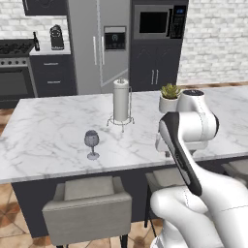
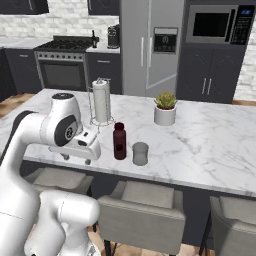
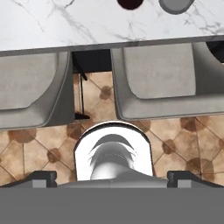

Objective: There is a wine glass and glass cup on the dining counter. Place the wine bottle next to the wine glass and the juice bottle next to the glass cup.

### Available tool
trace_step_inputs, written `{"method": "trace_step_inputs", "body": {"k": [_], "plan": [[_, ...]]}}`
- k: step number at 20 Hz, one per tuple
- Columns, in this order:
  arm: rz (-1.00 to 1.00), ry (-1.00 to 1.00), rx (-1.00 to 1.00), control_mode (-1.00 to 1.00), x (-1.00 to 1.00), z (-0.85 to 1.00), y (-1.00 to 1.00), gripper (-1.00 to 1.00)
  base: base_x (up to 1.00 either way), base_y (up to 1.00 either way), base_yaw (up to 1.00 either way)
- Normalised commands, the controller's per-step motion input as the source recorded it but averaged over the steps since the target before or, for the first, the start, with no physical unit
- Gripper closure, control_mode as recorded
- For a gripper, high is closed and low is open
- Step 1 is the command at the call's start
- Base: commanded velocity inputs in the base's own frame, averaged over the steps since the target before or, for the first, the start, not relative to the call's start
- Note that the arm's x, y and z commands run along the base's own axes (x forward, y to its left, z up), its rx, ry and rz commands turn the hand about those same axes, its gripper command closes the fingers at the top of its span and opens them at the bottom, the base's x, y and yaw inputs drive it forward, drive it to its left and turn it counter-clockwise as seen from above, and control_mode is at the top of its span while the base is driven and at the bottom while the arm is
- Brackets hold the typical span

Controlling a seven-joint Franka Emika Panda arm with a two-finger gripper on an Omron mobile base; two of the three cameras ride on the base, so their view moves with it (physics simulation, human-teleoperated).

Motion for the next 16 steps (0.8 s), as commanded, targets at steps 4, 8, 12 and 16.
{"method": "trace_step_inputs", "body": {"k": [4, 8, 12, 16], "plan": [[0.00, 0.00, 0.00, 1.00, 0.00, 0.00, 0.00, -1.00, 0.00, 0.00, 0.00], [0.00, 0.00, 0.00, 1.00, 0.00, 0.00, 0.00, -1.00, -0.29, 0.06, 0.00], [0.00, 0.00, 0.00, 1.00, 0.00, 0.00, 0.00, -1.00, -0.54, 0.22, 0.00], [0.00, 0.00, 0.00, 1.00, 0.00, 0.00, 0.00, -1.00, -0.53, 0.53, 0.00]]}}
